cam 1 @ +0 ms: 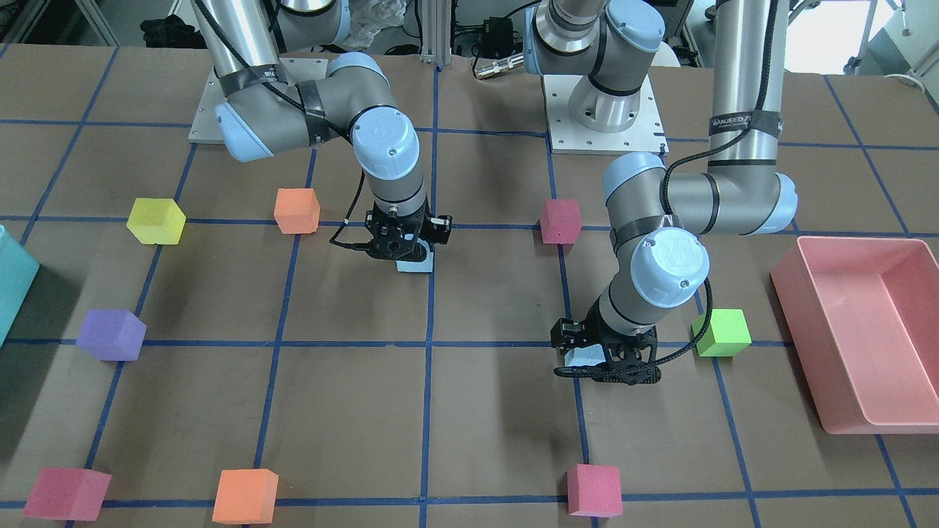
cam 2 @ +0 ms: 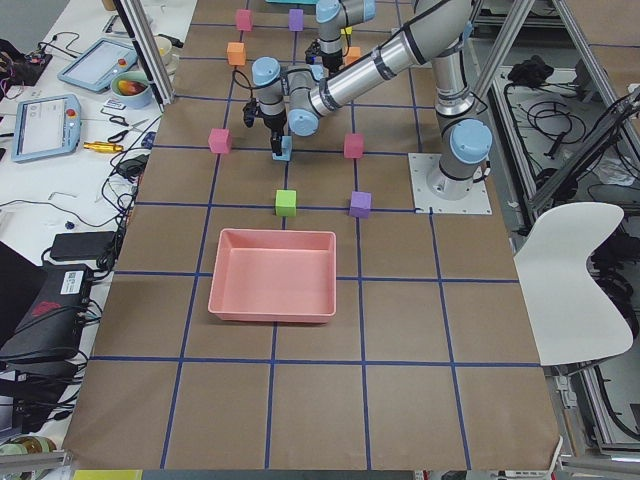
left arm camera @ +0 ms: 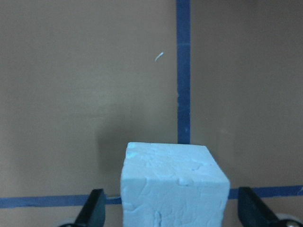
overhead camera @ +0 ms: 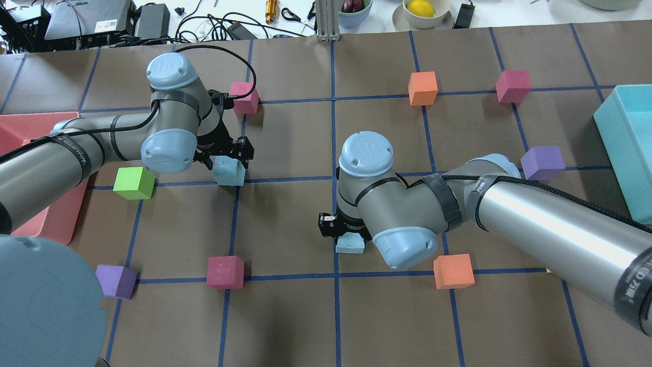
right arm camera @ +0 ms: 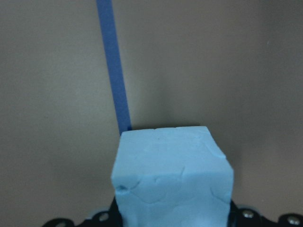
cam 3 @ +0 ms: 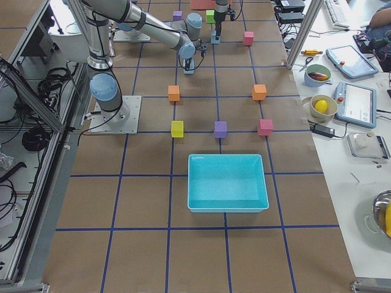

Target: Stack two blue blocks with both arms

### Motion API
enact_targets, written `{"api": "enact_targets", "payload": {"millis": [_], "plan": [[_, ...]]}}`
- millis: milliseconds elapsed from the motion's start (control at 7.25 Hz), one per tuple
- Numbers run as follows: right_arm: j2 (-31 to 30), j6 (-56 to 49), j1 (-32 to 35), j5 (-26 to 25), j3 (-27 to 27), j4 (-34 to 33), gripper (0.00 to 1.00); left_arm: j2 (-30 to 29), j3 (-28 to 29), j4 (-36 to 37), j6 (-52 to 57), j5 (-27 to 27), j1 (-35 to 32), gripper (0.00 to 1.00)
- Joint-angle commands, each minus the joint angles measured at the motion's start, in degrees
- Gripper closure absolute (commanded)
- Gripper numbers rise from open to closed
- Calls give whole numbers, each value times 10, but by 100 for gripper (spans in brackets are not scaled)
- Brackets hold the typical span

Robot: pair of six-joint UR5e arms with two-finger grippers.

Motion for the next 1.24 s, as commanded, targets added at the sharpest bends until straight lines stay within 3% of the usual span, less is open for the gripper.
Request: {"api": "enact_targets", "payload": {"millis": [0, 138, 414, 552, 690, 1103], "plan": [[-3, 6, 28, 1, 8, -18, 100, 2, 1, 6, 2, 1, 0, 54], [-5, 7, 35, 3, 8, -18, 100, 6, 1, 6, 2, 1, 0, 100], [-6, 6, 42, 9, 8, -17, 97, 16, 4, 6, 1, 1, -1, 100], [-5, 7, 43, 13, 8, -20, 35, 19, 4, 7, 1, 1, -1, 100], [-5, 7, 42, 14, 7, -47, 0, 23, 7, 8, 1, 0, -3, 100], [-2, 6, 35, 15, 6, -44, 0, 48, 9, 1, 1, -1, -5, 100]]}}
